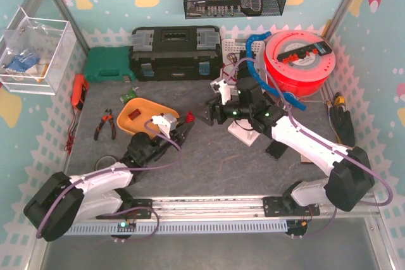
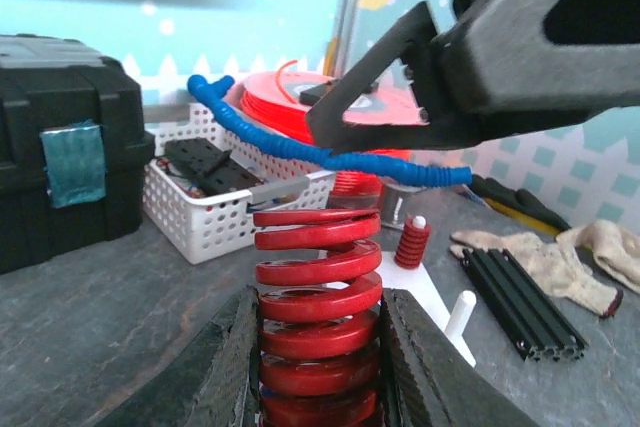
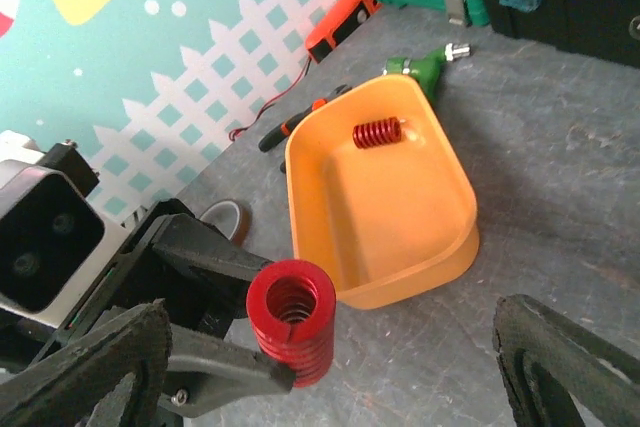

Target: Install the large spring

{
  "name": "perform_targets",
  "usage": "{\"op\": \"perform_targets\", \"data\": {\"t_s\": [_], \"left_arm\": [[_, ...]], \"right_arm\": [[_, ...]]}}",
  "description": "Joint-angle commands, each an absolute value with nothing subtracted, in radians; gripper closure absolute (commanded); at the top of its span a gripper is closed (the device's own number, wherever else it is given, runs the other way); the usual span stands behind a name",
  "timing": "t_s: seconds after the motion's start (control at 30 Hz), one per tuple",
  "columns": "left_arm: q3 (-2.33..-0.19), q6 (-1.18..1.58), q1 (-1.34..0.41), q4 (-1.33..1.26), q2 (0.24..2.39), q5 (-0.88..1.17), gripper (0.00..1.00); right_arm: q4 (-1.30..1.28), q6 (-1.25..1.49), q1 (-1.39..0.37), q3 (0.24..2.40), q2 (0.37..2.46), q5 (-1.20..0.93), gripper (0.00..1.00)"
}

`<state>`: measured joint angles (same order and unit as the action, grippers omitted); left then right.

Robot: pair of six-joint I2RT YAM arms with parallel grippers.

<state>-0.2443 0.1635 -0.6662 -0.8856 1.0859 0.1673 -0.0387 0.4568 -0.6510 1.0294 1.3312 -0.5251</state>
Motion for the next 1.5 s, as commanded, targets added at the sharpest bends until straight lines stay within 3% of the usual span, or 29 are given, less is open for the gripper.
{"op": "perform_targets", "data": {"t_s": [0.0,0.17,0.33,0.57,0.67,0.8,1.0,1.27,1.47], "left_arm": [[-0.260,0.069,-0.692,-0.959,1.099,0.204,0.88],[-0.273,0.044,-0.704,-0.943,1.106,0.219,0.88],[-0.276,0.028,-0.710,-0.941,1.108,0.247,0.87],[-0.287,0.002,-0.715,-0.931,1.119,0.252,0.87],[-0.289,-0.006,-0.716,-0.928,1.126,0.232,0.86],[-0.293,-0.011,-0.716,-0.917,1.138,0.180,0.70],[-0.301,-0.009,-0.715,-0.879,1.147,0.066,0.37],[-0.336,-0.030,-0.710,-0.782,1.141,-0.110,0.02],[-0.319,-0.066,-0.707,-0.776,1.144,-0.196,0.01]], "right_arm": [[-0.086,0.450,-0.672,1.059,1.364,-0.553,0.13],[-0.097,0.426,-0.698,1.069,1.413,-0.590,0.15],[-0.078,0.433,-0.710,1.073,1.431,-0.586,0.23],[-0.032,0.442,-0.710,1.051,1.473,-0.638,0.55],[-0.011,0.449,-0.711,1.033,1.466,-0.634,0.74],[0.020,0.459,-0.710,1.004,1.434,-0.587,0.99],[0.036,0.477,-0.710,0.937,1.339,-0.327,1.00],[-0.015,0.504,-0.709,0.805,1.188,0.107,1.00],[-0.100,0.516,-0.709,0.722,1.104,0.341,1.00]]}}
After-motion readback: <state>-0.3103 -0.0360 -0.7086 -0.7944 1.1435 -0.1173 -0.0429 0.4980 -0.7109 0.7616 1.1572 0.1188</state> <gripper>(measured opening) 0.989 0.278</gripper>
